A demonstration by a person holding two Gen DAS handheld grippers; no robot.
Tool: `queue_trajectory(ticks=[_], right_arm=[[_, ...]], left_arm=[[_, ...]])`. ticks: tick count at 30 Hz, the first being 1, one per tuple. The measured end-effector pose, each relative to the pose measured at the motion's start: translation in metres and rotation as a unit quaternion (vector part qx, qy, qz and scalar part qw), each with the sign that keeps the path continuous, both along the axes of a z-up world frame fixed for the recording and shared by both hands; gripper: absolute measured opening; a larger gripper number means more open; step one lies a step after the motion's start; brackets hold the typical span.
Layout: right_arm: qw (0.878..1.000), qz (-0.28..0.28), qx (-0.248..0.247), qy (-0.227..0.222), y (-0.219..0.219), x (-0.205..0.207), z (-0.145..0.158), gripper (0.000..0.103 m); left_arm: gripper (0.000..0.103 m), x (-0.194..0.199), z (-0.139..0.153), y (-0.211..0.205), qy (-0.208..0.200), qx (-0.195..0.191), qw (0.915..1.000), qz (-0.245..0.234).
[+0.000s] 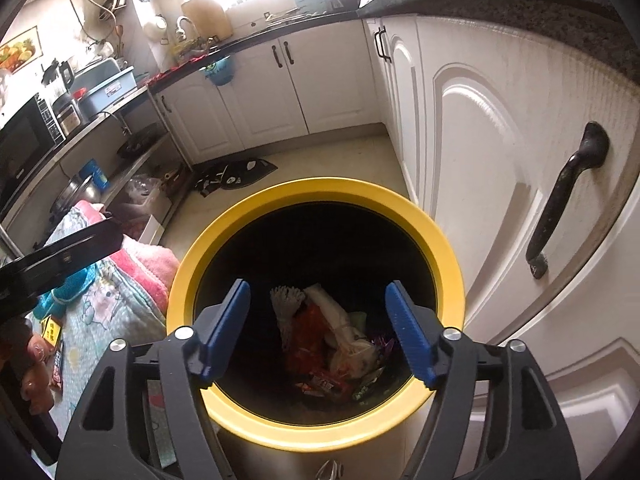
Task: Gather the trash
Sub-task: 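Open both tools over the yellow bin to drop the tube and bag, then move both tools back over the remaining trash on the bed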
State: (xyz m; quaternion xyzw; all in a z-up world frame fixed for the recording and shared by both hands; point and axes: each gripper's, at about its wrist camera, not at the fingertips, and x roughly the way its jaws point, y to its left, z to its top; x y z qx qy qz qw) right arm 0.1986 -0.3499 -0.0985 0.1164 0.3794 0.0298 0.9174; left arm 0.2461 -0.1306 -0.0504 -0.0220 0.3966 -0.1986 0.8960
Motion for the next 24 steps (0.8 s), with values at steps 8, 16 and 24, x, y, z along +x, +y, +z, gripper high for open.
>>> queue_trajectory(ticks=[8, 16, 24], right_arm=[[1.000, -0.006, -0.003, -0.017, 0.005, -0.004, 0.012, 0.078], [0.999, 0.006, -0.004, -0.044, 0.019, -0.014, 0.032, 0.080], [0.997, 0.031, -0.008, -0.076, 0.039, -0.025, 0.059, 0.082]], left_arm=[[0.092, -0.014, 0.012, 0.024, -0.016, -0.003, 0.9995, 0.029], [0.092, -0.033, 0.030, 0.059, -0.038, -0.013, 0.9971, 0.064], [0.092, -0.054, 0.048, 0.095, -0.061, -0.028, 0.9928, 0.099]])
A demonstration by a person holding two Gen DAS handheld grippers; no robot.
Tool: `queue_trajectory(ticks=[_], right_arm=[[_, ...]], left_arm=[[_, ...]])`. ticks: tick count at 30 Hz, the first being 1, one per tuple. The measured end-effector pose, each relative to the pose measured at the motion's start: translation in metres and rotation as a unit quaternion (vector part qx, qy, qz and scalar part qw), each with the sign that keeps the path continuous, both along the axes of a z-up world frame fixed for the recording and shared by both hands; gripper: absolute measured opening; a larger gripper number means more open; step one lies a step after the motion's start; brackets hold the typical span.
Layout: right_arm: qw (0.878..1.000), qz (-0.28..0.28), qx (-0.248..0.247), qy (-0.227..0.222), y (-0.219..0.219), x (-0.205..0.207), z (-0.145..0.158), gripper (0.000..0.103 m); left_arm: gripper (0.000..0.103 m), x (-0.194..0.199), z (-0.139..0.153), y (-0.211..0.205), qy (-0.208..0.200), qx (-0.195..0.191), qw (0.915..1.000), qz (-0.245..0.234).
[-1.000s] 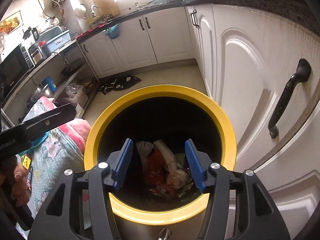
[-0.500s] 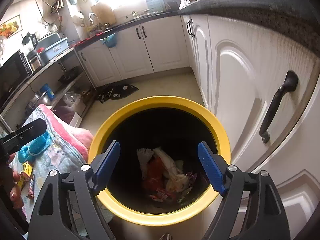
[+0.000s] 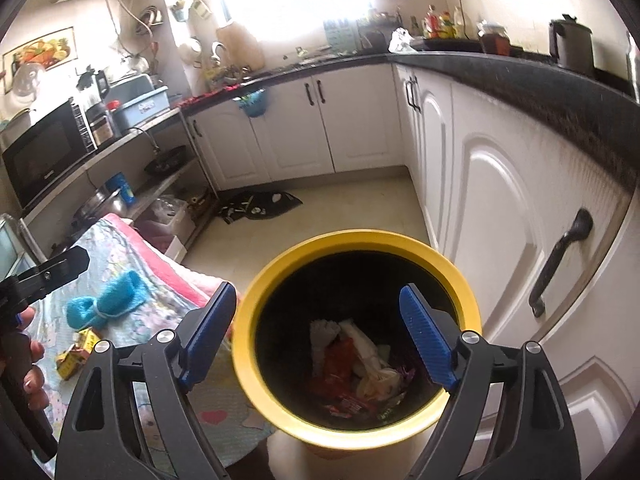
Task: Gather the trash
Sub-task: 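Move both tools back over the remaining trash on the bed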
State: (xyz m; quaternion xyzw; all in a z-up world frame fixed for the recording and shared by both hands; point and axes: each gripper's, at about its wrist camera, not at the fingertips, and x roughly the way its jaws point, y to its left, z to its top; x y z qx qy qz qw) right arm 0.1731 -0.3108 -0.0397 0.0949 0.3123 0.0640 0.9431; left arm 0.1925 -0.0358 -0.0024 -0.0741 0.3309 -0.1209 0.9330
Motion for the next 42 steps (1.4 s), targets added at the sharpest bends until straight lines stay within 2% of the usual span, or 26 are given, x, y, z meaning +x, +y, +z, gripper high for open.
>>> queue_trajectory(ticks=[11, 23, 32, 42], right_arm=[[0.999, 0.034, -0.007, -0.030, 0.028, -0.016, 0.024, 0.083], [0.995, 0.086, -0.007, -0.052, 0.068, -0.032, 0.044, 0.084], [0.989, 0.133, -0.004, -0.057, 0.104, -0.045, 0.051, 0.084], [0.980, 0.194, -0.008, -0.046, 0.152, -0.053, 0.047, 0.084]], left_arm=[[0.092, -0.026, 0.019, 0.036, -0.023, -0.013, 0.9991, 0.033], [0.092, -0.049, 0.026, 0.067, -0.036, -0.022, 0.9972, 0.061], [0.092, -0.062, 0.033, 0.096, -0.048, -0.023, 0.9945, 0.090], [0.092, -0.071, 0.026, 0.132, -0.043, -0.026, 0.9907, 0.127]])
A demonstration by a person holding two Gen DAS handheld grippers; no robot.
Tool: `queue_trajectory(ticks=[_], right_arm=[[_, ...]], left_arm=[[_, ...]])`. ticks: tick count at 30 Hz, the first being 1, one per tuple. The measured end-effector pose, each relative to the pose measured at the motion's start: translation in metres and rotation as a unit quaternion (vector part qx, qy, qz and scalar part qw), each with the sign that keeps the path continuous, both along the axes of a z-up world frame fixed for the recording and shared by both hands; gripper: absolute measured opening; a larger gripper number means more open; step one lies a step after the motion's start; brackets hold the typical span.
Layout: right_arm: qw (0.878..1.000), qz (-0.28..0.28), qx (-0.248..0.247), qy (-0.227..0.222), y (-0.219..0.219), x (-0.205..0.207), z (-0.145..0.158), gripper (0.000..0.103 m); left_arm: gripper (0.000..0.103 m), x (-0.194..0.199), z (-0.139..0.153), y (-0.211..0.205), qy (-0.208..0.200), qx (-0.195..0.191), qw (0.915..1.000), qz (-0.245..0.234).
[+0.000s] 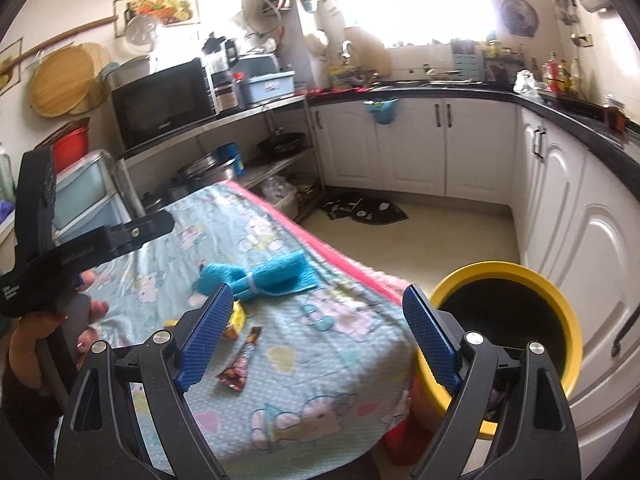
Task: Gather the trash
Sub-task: 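Move both tools back over the remaining trash on the bed, then grasp the blue towel with the left tool while the right tool grasps the brown chocolate bar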
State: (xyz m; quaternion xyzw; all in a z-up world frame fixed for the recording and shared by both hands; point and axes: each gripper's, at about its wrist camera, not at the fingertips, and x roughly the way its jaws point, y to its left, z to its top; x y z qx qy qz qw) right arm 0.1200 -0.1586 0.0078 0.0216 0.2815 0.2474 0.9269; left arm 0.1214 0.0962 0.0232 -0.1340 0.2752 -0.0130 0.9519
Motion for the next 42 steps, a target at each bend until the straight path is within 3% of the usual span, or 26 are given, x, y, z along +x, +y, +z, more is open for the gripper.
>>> queue_trajectory(ticks=[18, 26, 32, 37, 42], right_arm=[[0.995, 0.083, -0.035, 0.036, 0.077, -0.003, -0.033, 0.084], [0.993, 0.099, -0.052, 0.049, 0.096, -0.001, -0.050, 0.084], [0.988, 0.102, -0.072, 0.086, 0.107, 0.013, -0.079, 0.084], [0.984, 0.102, -0.074, 0.124, 0.111, 0.026, -0.100, 0.073], [0.981, 0.100, -0.071, 0.152, 0.114, 0.036, -0.113, 0.060]], left_arm=[[0.092, -0.004, -0.028, 0.068, 0.032, -0.014, 0.9973, 0.065], [0.092, 0.008, -0.045, 0.079, 0.054, -0.035, 0.9962, 0.059], [0.092, 0.029, -0.063, 0.078, 0.086, -0.060, 0.9939, 0.034], [0.092, 0.044, -0.075, 0.077, 0.109, -0.077, 0.9909, 0.016], [0.084, 0.057, -0.081, 0.072, 0.123, -0.084, 0.9888, 0.001]])
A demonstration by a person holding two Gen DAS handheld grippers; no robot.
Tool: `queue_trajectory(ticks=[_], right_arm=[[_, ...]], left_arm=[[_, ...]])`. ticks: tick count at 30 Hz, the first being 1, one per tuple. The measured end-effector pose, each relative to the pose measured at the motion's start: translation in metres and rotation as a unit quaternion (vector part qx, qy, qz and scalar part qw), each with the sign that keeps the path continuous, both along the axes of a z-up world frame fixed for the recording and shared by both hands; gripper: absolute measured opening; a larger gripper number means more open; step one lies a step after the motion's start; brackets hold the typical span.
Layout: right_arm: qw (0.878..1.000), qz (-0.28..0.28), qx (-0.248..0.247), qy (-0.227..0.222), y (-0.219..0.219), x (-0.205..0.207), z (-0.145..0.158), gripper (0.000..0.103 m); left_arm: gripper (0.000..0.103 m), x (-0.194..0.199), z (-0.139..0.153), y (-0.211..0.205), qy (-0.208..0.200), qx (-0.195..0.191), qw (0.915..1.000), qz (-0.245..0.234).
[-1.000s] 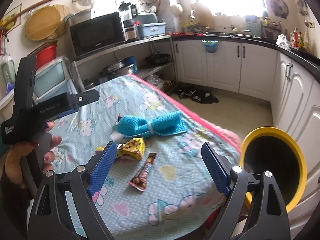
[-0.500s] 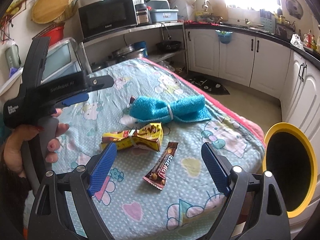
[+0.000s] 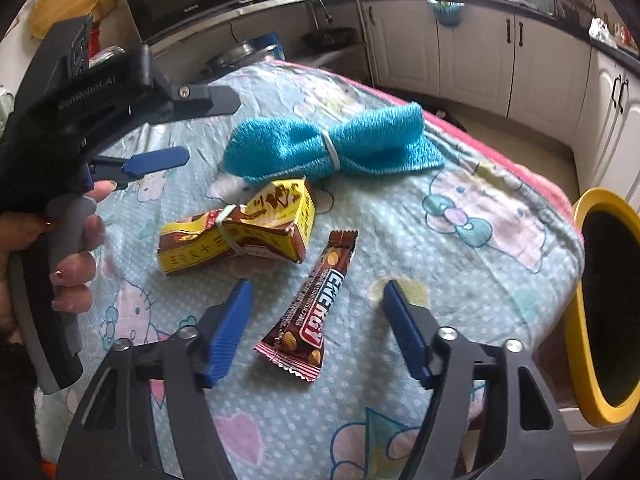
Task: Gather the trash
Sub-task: 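Grasp the blue towel with the left tool while the right tool grasps the brown chocolate bar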
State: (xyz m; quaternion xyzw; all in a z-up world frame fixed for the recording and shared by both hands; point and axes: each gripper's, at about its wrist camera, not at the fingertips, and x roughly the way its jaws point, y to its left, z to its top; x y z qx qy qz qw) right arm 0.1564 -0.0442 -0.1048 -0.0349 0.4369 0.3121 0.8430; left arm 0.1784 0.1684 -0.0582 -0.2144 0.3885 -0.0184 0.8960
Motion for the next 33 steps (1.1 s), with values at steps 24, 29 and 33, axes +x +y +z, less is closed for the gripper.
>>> queue_trajectory(ticks=[24, 29, 33], right_arm=[[0.999, -0.023, 0.026, 0.000, -0.036, 0.004, 0.009, 0.015], [0.999, -0.024, 0.034, -0.006, -0.036, 0.002, 0.016, 0.015], [0.999, -0.024, 0.041, -0.013, -0.045, -0.004, 0.023, 0.015]], left_arm=[[0.001, 0.006, -0.003, -0.021, 0.009, -0.002, 0.9995, -0.032], [0.001, -0.002, 0.010, -0.031, -0.008, 0.018, 0.9990, -0.039], [0.001, -0.005, 0.020, -0.039, -0.020, 0.027, 0.9985, -0.043]])
